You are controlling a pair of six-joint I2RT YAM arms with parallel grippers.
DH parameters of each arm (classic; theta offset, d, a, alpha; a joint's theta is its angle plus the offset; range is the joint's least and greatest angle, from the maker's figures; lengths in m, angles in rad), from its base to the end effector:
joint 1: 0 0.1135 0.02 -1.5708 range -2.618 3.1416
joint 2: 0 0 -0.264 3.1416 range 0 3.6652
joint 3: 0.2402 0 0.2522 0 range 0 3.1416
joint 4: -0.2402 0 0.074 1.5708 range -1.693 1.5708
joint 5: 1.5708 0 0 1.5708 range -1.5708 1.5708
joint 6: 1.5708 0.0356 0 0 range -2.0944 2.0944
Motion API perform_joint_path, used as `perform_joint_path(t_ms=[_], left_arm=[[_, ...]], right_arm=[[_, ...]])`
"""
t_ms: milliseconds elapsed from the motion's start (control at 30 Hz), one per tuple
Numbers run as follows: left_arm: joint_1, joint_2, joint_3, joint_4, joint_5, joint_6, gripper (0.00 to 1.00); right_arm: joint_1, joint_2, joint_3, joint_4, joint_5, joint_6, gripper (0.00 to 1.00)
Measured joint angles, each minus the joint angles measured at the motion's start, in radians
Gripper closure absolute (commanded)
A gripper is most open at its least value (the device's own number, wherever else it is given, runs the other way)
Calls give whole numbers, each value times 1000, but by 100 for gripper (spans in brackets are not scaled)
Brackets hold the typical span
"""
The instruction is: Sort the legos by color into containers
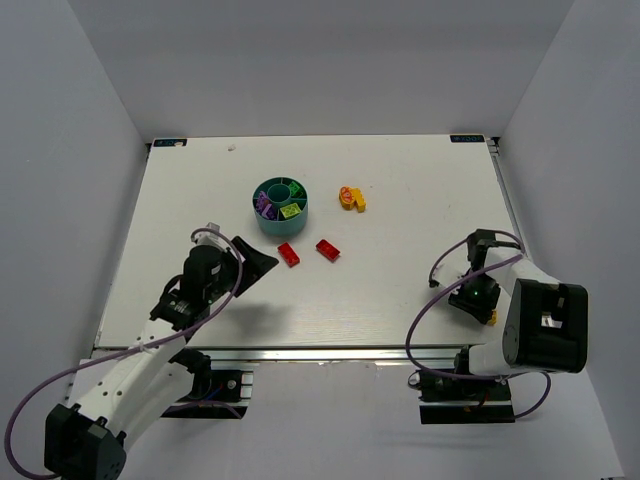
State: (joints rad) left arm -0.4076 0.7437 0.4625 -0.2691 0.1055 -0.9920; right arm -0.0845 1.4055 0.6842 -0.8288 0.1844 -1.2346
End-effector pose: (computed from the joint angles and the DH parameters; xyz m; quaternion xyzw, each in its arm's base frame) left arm 0.1555 -0.0712 0.2247 -0.2264 0.8419 -0.3493 0.3435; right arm 0.2011 -0.0236 0.1482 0.5407 -0.8361 0.0791 0.0483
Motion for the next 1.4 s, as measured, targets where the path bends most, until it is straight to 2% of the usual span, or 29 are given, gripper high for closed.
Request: perform_joint_path(t_ms=[167,267,500,633,800,967,1100,1267,1400], left_arm=[[0,-21,-8,-8,0,-4,15],[0,-31,-10,-16,-8,-5,15],[0,-45,14,-47,-53,1,15],[0,-42,64,-76,-93,13,15],[0,-40,92,-100,-132,23,15],[0,-47,92,-142,-163,22,15],[0,-77,87,-160,-187,8,15],[0,-105,86,-183,-217,-11,15],[0,-108,86,-200,-236,-19,15]], right_arm=[[1,2,53,-37,-35,1,85],[17,3,159,-93,-113,10,100],[187,78,624,-174,-443,196,100],[313,151,806,-111,-609,423,100],[418,279,949,102,-756,769,100],[501,410,1042,346,-789,1080,100],[576,511,1122,504,-782,1261,100],[655,662,1281,632,-756,1396,100],[694,729,1329,687,-737,1443,100]])
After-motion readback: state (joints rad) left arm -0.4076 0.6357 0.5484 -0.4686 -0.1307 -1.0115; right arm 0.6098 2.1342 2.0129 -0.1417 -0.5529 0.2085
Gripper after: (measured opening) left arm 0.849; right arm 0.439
